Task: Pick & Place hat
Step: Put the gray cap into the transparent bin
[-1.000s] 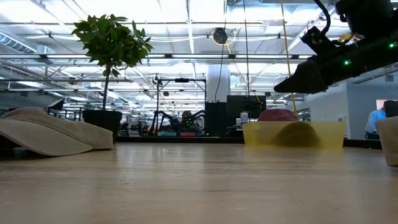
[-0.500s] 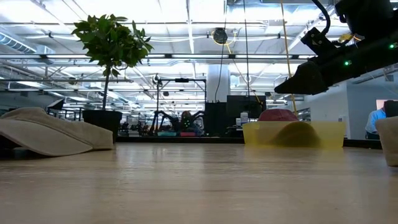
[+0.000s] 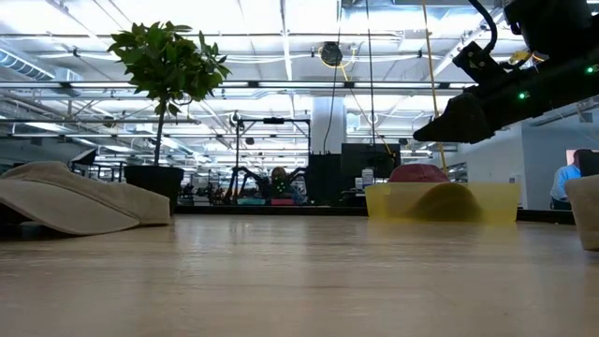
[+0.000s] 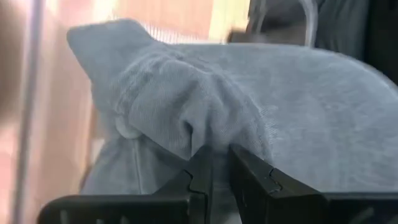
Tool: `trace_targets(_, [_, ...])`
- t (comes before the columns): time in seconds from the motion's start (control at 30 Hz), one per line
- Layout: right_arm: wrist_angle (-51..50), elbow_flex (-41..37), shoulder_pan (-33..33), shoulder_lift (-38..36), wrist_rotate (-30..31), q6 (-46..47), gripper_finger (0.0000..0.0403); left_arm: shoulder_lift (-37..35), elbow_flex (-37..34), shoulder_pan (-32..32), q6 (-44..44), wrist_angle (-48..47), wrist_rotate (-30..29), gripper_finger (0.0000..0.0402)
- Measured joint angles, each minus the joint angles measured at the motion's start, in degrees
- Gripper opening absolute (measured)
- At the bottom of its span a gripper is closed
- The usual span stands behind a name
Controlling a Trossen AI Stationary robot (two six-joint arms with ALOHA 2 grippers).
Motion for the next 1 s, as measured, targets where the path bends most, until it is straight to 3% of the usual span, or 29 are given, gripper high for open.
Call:
trace_targets(0.1, [0.0,0.0,0.0,0.0,0.0,0.0,0.0121,0.2,-1.9,0.0,-0.4,2.6,3.1,0.0056])
trace_targets(0.3, [0.0,0.0,0.0,0.0,0.0,0.0,0.0121,0.2,-2.6,0.6,7.8,2.3,-0.5,0.0056])
trace_targets(0.5, [0.0,0.0,0.0,0.0,0.0,0.0,0.0121,-0.1,-2.2,2.9,12.8,0.0,0.7,0.0056])
trace_targets(0.73, [0.0,0.0,0.0,0.0,0.0,0.0,0.0121,-1.0,1.0,2.8,11.0,0.9,2.5,0.0056])
trace_targets(0.9, [0.0,0.0,0.0,0.0,0.0,0.0,0.0121,-1.1,3.2,-1.3,5.5,6.0,4.9,0.0056])
trace_targets(1.0, [0.0,0.0,0.0,0.0,0.0,0.0,0.0121,-1.2,3.9,-3.3,7.1,6.0,3.7,0.0056])
